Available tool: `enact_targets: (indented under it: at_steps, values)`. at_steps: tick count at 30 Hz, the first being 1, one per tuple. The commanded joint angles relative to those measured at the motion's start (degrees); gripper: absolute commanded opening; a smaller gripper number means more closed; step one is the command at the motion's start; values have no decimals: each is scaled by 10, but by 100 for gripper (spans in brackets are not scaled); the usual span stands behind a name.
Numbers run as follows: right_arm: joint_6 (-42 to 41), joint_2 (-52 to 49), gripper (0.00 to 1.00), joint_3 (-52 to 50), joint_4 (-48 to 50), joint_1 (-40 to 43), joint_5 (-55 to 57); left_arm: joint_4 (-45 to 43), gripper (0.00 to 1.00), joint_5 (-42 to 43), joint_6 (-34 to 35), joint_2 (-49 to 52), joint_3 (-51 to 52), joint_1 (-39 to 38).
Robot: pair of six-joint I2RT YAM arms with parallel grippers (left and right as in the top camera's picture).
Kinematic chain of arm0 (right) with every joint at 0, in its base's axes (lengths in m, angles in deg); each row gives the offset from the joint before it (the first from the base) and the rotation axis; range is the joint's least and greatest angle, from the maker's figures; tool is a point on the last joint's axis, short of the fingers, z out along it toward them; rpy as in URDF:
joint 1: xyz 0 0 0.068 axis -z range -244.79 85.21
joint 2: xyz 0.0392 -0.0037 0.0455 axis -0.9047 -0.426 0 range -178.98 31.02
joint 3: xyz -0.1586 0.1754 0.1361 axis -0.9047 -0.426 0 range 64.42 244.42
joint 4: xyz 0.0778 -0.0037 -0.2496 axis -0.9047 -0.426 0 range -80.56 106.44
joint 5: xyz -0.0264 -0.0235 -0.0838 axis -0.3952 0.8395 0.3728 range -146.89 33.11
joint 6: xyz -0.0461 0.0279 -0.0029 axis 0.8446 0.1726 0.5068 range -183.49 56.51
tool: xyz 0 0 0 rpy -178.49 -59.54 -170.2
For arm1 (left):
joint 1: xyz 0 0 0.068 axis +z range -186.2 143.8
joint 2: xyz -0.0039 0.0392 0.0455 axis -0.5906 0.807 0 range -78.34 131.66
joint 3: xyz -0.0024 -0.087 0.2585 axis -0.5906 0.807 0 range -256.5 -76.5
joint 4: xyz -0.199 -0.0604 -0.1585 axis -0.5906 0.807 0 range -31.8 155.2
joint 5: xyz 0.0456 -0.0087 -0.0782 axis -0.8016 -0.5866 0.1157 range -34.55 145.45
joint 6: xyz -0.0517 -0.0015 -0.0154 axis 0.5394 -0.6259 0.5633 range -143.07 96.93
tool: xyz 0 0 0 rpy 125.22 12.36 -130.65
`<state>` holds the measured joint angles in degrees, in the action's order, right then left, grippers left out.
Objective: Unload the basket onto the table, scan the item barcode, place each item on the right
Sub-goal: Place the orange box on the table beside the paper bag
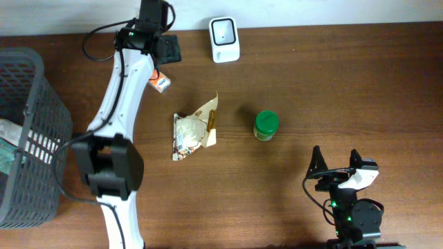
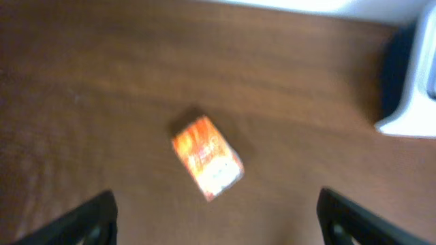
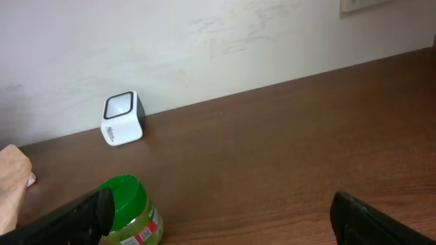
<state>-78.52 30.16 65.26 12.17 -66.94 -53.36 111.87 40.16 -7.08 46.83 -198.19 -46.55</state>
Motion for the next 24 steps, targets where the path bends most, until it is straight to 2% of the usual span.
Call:
enact_targets:
  at_steps: [1, 2, 6, 8, 9, 12, 14, 18, 21, 24]
  values:
    - [-2, 4, 98, -5, 0, -5, 1, -78, 92, 37, -145, 76, -2, 39]
    - [-2, 4, 98, -5, 0, -5, 1, -105, 91, 37, -169, 95, -2, 46]
    - [-2, 4, 98, -5, 0, -5, 1, -160, 89, 61, -178, 147, -2, 63]
    - [-2, 4, 98, -5, 0, -5, 1, -162, 87, 75, -183, 166, -2, 63]
    - [-2, 4, 98, -5, 0, -5, 1, -152, 84, 89, -182, 176, -2, 62]
    - [-2, 4, 98, -5, 0, -5, 1, -104, 58, 88, -182, 192, -2, 61]
    - [-2, 4, 98, -5, 0, -5, 1, -89, 52, 89, -182, 193, -2, 63]
    - [-2, 4, 98, -5, 0, -5, 1, -26, 49, 91, -182, 193, -2, 58]
    - [-2, 4, 98, -5, 0, -5, 1, 67, 50, 94, -148, 193, -2, 44]
    - [-2, 4, 98, -5, 0, -5, 1, 170, 50, 189, -110, 193, -2, 25]
